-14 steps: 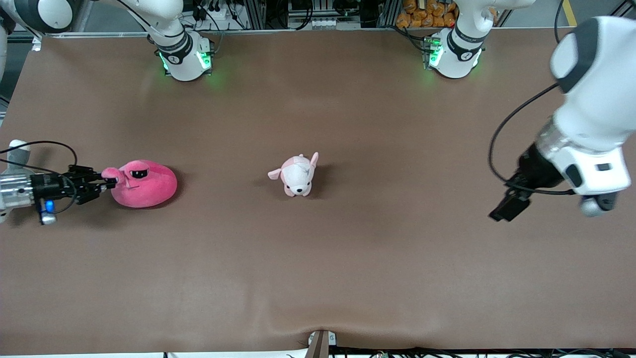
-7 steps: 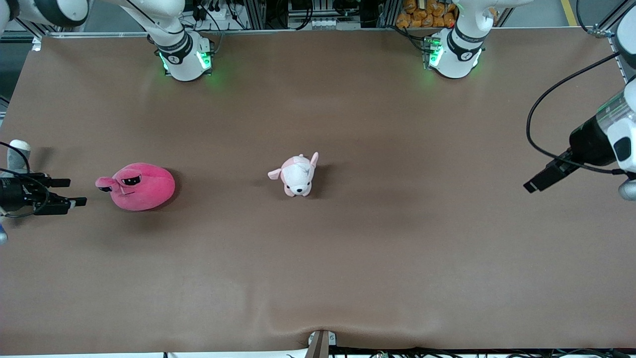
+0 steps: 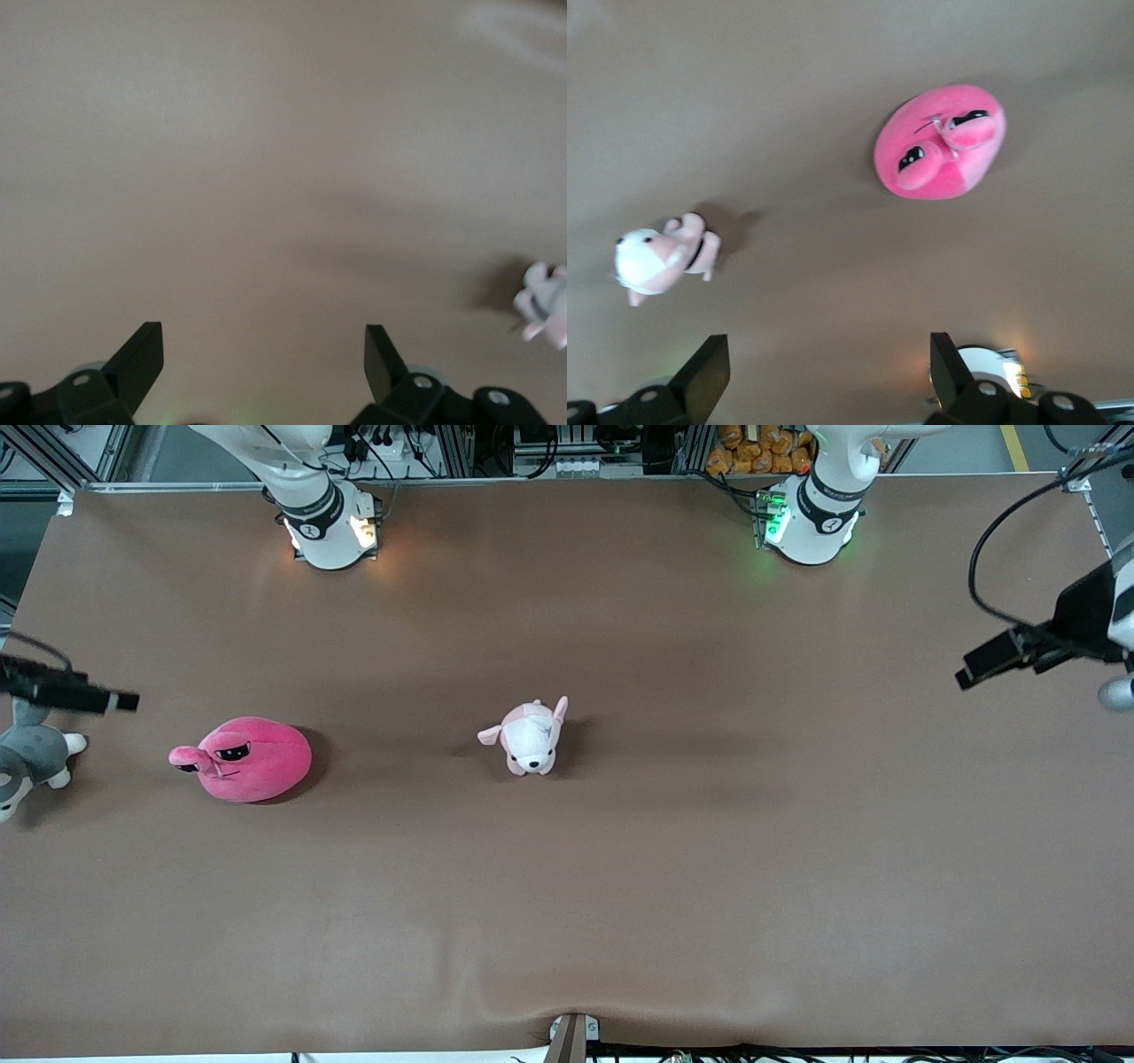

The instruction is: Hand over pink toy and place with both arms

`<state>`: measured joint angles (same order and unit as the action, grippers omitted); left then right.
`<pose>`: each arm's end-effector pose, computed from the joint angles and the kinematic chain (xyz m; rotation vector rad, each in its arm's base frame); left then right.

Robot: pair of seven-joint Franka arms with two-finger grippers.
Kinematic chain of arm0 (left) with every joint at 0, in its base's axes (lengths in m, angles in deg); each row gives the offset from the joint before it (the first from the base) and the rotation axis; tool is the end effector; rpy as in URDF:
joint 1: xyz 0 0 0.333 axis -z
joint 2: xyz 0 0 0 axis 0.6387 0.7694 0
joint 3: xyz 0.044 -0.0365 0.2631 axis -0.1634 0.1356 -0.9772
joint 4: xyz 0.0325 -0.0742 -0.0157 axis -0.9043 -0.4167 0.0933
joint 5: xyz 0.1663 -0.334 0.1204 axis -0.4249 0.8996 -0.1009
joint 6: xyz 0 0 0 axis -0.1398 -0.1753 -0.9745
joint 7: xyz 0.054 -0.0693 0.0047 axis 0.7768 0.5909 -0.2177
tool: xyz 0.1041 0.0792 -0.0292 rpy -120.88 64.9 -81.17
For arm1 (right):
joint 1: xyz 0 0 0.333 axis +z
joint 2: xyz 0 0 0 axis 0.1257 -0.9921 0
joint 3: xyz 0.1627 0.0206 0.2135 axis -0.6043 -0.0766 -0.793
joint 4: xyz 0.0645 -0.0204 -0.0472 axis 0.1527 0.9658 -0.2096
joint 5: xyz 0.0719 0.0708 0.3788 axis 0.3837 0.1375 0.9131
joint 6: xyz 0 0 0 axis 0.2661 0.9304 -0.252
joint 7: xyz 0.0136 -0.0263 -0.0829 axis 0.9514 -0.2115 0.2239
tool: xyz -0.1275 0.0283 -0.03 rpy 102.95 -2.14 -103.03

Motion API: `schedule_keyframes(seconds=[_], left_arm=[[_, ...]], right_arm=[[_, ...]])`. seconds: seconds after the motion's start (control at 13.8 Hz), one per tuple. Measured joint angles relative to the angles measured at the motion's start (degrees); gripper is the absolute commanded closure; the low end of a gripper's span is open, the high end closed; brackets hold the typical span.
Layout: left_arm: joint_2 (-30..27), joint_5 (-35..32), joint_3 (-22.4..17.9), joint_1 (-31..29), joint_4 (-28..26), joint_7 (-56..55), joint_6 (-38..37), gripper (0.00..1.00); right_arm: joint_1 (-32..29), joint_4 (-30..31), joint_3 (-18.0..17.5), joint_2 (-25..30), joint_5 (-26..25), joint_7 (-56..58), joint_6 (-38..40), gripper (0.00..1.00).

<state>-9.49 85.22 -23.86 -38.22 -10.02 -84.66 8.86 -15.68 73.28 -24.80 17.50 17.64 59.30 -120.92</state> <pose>0.5585 -0.0393 0.5736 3.1037 0.2610 -0.0058 0.5789 -0.0188 0.5670 -2.9079 0.4694 0.4138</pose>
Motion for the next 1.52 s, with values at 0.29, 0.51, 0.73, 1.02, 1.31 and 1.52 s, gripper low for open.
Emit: schedule_keyframes(seconds=[0.29, 0.51, 0.73, 1.02, 1.31, 1.52], left_arm=[[-4.79, -1.24, -0.42, 0.08, -6.09, 11.16, -1.69, 0.00], [-4.78, -1.43, -0.75, -0.06, -7.00, 15.80, -1.79, 0.00], [-4.77, -1.44, -0.83, -0.04, -7.12, 15.85, -1.75, 0.00], [-4.65, -1.44, -0.83, -0.03, -7.11, 15.98, -1.74, 0.00], [-4.43, -1.52, -1.05, -0.20, -7.12, 15.98, -1.73, 0.00], [-4.40, -2.98, -0.91, -0.07, -7.11, 15.98, -1.47, 0.00]], right_arm=[[3.74, 6.51, 0.38, 8.38, -4.77, 8.55, 0.42, 0.00], [2.81, 13.07, 1.30, 13.60, -4.87, 16.28, -1.57, 0.00], [4.02, 20.70, 0.78, 18.55, -5.85, 18.35, -4.78, 0.00], [6.86, 22.02, 0.30, 20.36, -8.99, 21.05, -8.56, 0.00], [7.65, 18.17, 0.31, 21.07, -9.59, 22.81, -8.91, 0.00], [7.50, 18.36, 0.82, 21.07, -9.69, 26.66, -8.91, 0.00]])
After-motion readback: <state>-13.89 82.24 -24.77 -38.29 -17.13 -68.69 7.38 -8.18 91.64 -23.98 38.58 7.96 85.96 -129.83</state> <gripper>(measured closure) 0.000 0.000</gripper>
